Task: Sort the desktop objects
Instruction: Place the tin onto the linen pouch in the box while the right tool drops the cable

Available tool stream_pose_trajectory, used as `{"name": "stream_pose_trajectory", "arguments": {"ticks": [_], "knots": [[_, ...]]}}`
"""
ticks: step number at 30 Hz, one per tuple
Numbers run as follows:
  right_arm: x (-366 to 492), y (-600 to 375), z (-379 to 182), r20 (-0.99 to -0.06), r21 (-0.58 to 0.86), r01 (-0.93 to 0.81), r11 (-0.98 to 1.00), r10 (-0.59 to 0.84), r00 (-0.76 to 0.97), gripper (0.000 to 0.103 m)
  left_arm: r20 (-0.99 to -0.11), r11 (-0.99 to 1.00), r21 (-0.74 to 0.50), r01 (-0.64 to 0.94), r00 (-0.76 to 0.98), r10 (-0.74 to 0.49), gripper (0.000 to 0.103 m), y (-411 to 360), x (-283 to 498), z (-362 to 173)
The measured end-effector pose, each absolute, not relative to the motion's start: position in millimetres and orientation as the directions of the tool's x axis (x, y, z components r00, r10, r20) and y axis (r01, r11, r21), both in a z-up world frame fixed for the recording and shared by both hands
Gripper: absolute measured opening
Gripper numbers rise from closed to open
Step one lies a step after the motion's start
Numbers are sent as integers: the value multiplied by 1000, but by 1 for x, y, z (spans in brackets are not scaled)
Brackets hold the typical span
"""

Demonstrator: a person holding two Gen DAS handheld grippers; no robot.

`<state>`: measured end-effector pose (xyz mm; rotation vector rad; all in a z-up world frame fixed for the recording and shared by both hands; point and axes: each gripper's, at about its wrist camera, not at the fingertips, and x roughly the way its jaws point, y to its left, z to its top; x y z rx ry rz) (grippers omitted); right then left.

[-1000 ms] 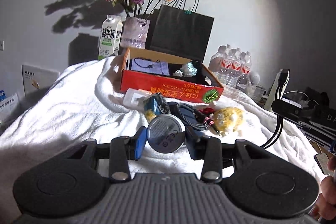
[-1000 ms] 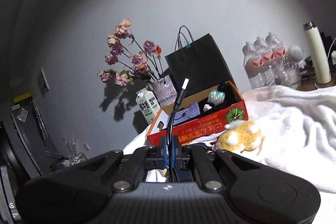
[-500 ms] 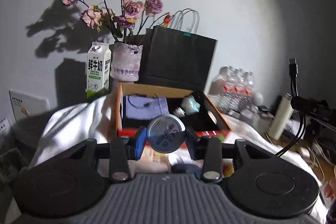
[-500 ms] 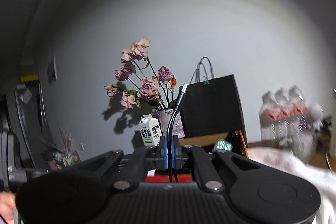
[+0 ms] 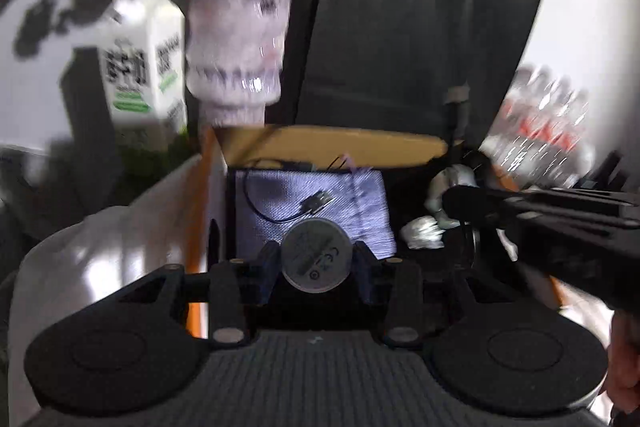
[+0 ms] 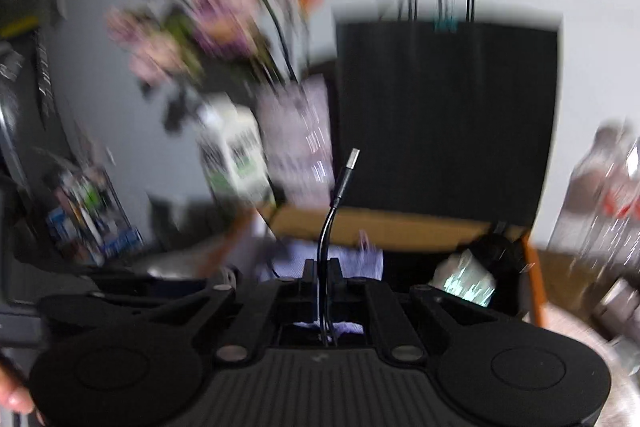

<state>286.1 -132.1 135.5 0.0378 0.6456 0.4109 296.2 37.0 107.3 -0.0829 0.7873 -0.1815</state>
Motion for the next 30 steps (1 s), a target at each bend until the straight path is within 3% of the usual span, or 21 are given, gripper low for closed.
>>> {"name": "stream_pose_trajectory", "arguments": {"ticks": [5,8,9,10,11,12,16,21,26,30], "knots": [[346,-128,76,-681,113,-300,947,293,671,4,-717,988,-116,100,680,-153,42,27,337,82],[366,-140,56,-724,138,-220,966,250,643,16,-709,985,-136,104,684,-170,51,27,343,83],[366,-144,55,-725,153,-200,968,248,643,29,-701,984,-140,110,691,-177,54,27,341,86],[365,-148,57,-719,172,-192,966,256,646,36,-691,984,-138,111,702,-176,64,28,338,90],[361,-151,61,-709,191,-195,962,273,650,53,-683,986,-128,109,711,-167,72,28,337,94],[358,-155,67,-697,207,-200,958,288,657,64,-677,988,-111,110,719,-156,72,26,334,99],[336,-163,103,-646,206,-206,957,291,706,67,-696,994,-74,81,709,-109,78,25,323,119],[306,-166,137,-672,81,-158,984,171,720,82,-729,998,-45,33,682,-56,90,27,297,144],[272,-169,141,-672,-121,-185,975,57,738,83,-729,1000,20,8,685,9,99,28,254,147],[237,-184,142,-677,-122,-200,972,66,733,84,-762,999,53,-3,646,42,99,25,215,135]]}}
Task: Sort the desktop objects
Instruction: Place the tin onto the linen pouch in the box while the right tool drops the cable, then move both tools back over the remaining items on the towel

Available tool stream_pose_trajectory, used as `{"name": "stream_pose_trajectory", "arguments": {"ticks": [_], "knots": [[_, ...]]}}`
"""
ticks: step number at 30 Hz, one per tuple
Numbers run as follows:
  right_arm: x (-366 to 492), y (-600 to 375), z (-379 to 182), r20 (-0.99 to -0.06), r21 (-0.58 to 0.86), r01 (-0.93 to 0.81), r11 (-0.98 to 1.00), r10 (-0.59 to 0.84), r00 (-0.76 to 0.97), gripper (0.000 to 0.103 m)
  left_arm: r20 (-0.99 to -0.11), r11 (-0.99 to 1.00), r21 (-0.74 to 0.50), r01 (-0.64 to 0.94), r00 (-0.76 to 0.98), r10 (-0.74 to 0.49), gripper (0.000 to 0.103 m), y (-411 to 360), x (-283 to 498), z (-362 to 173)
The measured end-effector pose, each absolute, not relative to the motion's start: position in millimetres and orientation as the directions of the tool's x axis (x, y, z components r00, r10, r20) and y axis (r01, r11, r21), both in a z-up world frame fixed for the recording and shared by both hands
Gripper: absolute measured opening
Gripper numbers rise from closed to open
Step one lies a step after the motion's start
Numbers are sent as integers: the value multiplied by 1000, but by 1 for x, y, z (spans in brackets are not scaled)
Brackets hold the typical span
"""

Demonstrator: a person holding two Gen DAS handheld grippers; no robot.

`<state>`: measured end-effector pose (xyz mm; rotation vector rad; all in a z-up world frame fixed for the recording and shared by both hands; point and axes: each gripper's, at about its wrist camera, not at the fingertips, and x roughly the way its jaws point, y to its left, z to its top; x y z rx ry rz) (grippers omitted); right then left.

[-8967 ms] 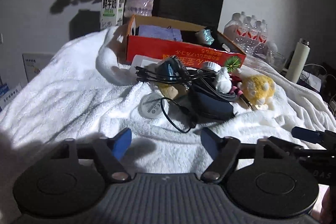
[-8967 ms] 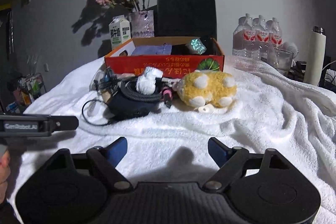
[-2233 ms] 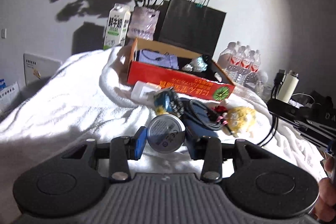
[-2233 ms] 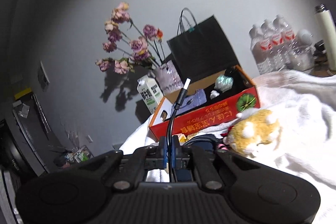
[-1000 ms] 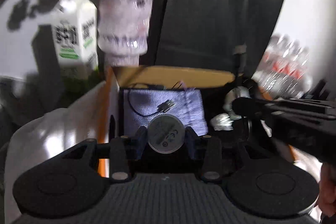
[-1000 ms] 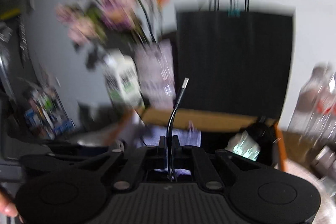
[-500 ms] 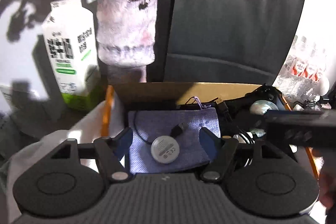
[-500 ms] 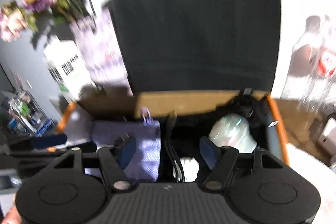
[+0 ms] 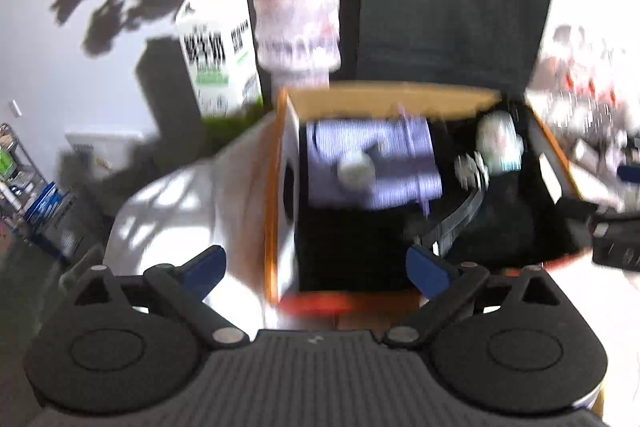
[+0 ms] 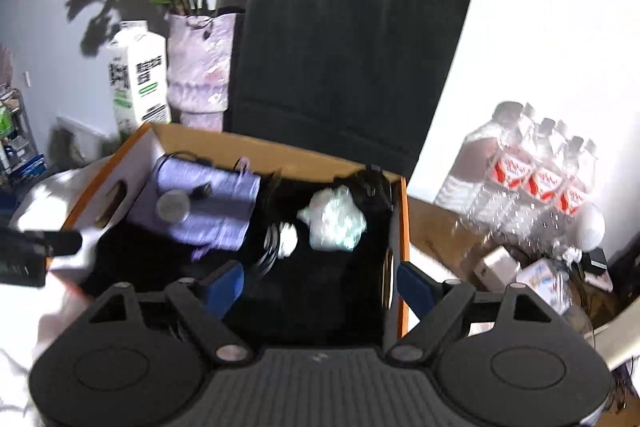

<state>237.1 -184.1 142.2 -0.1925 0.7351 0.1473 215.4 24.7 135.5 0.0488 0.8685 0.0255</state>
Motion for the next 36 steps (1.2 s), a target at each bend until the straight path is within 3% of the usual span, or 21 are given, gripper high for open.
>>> {"name": "stream_pose_trajectory", "arguments": {"ticks": [5,13,17,21,26,32,36], "knots": [[181,-199,148,-650,-40,-239,970,156,744,86,-761,1000,-3,24,648,-18,99,23,154,142],[44,-226,141,-544,79,-347,935,332,771,89,-688,977,-189,102,696,-205,103,38,10,156],[-36,-240,133,-465,132,-354,926,373,803,98,-638,966,-200,163,726,-255,103,42,-62,140],[-107,-241,115,-393,57,-324,944,319,862,103,-573,965,-133,224,777,-259,103,41,-118,113],[-160,-225,79,-335,-74,-244,967,207,919,103,-507,979,-140,147,839,-198,103,42,-150,78],[-154,-200,36,-439,-216,-206,954,94,894,103,-565,987,-81,139,809,-161,103,33,-140,44],[-144,-201,26,-454,-131,-232,964,150,878,99,-542,985,-126,121,823,-170,103,37,-128,41]]}}
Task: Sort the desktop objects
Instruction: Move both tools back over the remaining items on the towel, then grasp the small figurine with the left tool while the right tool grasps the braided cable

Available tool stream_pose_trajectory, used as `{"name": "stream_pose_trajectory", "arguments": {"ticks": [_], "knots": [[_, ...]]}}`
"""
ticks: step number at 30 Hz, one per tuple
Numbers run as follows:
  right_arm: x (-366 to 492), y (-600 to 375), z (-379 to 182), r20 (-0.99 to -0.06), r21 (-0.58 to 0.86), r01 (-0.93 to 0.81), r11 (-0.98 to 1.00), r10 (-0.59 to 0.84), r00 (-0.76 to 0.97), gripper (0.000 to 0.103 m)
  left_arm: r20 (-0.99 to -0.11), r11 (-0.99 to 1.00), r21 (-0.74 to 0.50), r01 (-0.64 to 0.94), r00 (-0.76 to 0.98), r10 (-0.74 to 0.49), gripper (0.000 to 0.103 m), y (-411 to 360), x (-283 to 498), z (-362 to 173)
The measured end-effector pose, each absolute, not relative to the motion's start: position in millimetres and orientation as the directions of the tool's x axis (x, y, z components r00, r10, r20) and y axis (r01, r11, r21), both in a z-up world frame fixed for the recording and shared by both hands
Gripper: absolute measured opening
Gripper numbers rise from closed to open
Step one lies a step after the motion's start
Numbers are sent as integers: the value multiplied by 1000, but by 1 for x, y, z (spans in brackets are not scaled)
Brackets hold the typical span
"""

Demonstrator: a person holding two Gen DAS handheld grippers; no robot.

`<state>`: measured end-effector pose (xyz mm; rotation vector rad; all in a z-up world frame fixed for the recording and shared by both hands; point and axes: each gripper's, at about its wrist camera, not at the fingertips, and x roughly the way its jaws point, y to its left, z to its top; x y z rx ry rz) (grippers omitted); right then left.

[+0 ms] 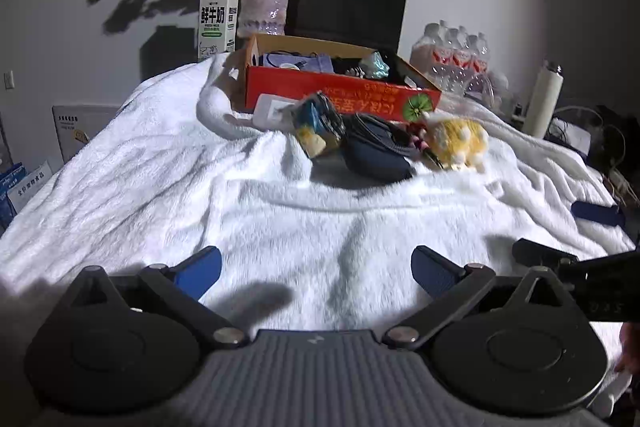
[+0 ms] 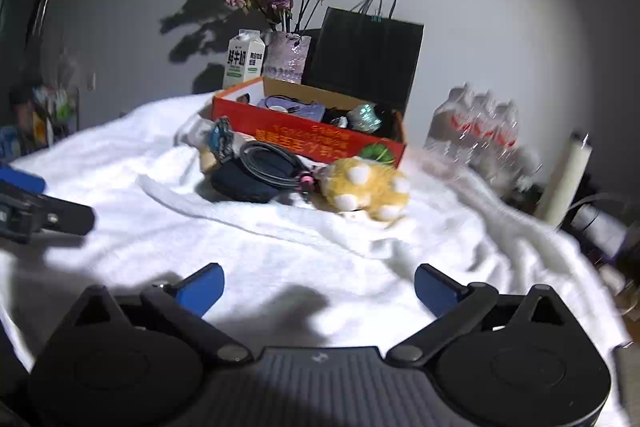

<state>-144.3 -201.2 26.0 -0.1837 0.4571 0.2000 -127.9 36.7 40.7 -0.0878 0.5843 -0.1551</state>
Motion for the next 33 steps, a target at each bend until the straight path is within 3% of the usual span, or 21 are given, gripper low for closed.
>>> {"name": "stream_pose_trajectory", "arguments": {"ticks": [5,8,11,13,18,20,21,22,23,26,33], "knots": [[-100,-232,23,-397,332,-268,904,392,830,95,-509,976,-194,95,841,-183,101,41,-85,51],[-59,-237,18,-400,468,-213,858,421,814,84,-487,965,-250,79,851,-196,99,42,-48,59],[-17,-229,10,-430,491,-158,857,396,812,74,-481,961,-259,94,850,-213,99,35,-10,60],[5,-225,5,-427,527,-139,838,403,810,73,-484,970,-222,102,852,-200,98,27,12,56],[49,-208,-12,-488,560,-69,826,395,779,52,-517,972,-226,70,837,-181,87,23,52,38],[57,-205,-15,-485,562,-50,826,378,789,50,-517,960,-270,71,831,-207,74,26,60,31],[58,-205,-14,-474,554,-53,831,368,800,40,-512,958,-278,73,833,-212,69,27,61,29],[60,-203,-14,-477,532,-52,845,350,806,32,-509,958,-276,74,834,-211,55,27,62,28],[60,-204,-16,-473,512,-47,858,327,818,28,-516,958,-276,73,830,-211,47,28,63,26],[56,-205,-16,-462,505,-62,861,331,823,27,-512,946,-316,72,826,-234,34,35,59,25],[25,-191,1,-453,414,-144,899,341,824,22,-483,937,-342,70,842,-239,29,48,26,44]]}}
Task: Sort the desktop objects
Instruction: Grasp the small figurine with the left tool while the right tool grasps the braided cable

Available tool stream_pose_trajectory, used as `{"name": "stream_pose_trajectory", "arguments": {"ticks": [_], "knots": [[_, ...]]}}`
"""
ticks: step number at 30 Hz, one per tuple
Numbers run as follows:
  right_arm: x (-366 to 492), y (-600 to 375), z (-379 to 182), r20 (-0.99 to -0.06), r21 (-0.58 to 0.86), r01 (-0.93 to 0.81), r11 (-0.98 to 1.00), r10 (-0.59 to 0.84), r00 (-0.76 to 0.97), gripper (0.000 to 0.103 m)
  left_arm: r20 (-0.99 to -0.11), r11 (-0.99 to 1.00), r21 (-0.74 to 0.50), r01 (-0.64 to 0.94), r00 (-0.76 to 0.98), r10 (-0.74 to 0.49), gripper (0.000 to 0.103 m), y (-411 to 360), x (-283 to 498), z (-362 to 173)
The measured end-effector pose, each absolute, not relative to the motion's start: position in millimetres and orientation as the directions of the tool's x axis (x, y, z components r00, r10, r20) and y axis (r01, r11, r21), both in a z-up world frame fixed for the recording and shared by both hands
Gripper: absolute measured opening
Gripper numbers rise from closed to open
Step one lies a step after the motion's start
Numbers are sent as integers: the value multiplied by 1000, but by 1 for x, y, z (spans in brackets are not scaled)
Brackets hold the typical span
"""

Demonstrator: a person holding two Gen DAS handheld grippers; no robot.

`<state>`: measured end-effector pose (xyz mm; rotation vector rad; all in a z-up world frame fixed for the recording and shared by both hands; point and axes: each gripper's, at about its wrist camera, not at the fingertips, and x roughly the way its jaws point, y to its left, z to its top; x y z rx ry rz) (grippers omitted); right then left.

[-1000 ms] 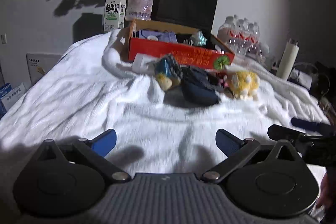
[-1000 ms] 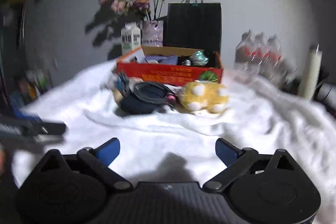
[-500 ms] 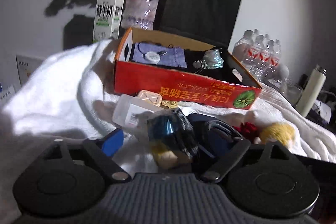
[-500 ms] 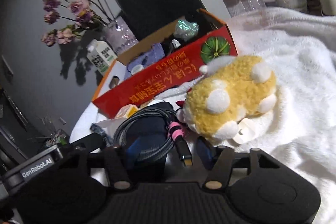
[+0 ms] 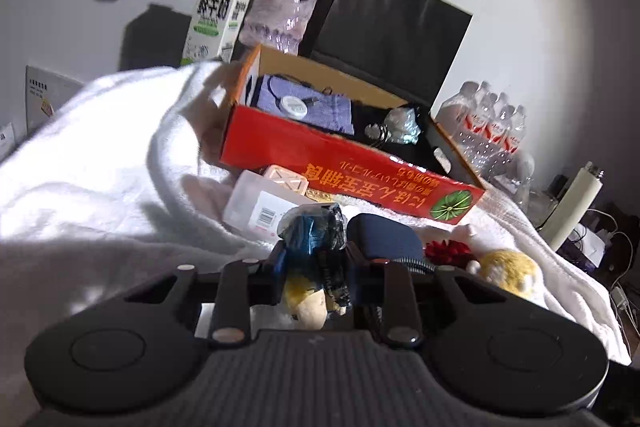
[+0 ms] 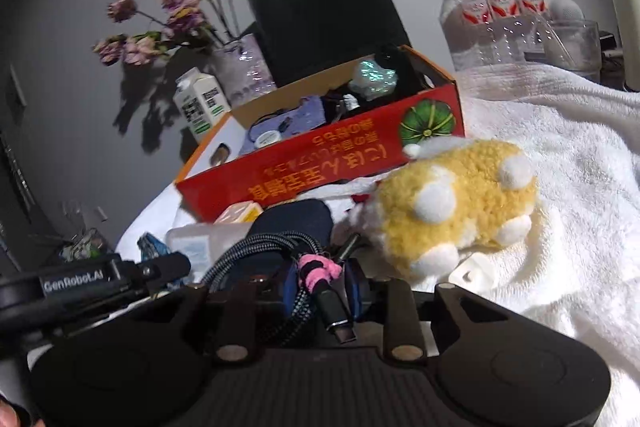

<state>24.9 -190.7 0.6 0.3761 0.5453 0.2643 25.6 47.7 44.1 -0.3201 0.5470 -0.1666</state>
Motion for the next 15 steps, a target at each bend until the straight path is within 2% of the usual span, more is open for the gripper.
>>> {"name": "stream_pose_trajectory", "arguments": {"ticks": [7,11,15], "knots": [[-48,-185,23,-418,244,-198,949,287,862,21,-479,948,-308,83,847,-230,29,51,-25,59],[-83,-193,29,-409,226,-197,954,277,870,21,-485,955,-274,117,841,-242,29,42,-56,61],[-110,-202,35,-392,224,-191,956,267,880,21,-532,968,-210,135,815,-229,29,26,-82,52]]}}
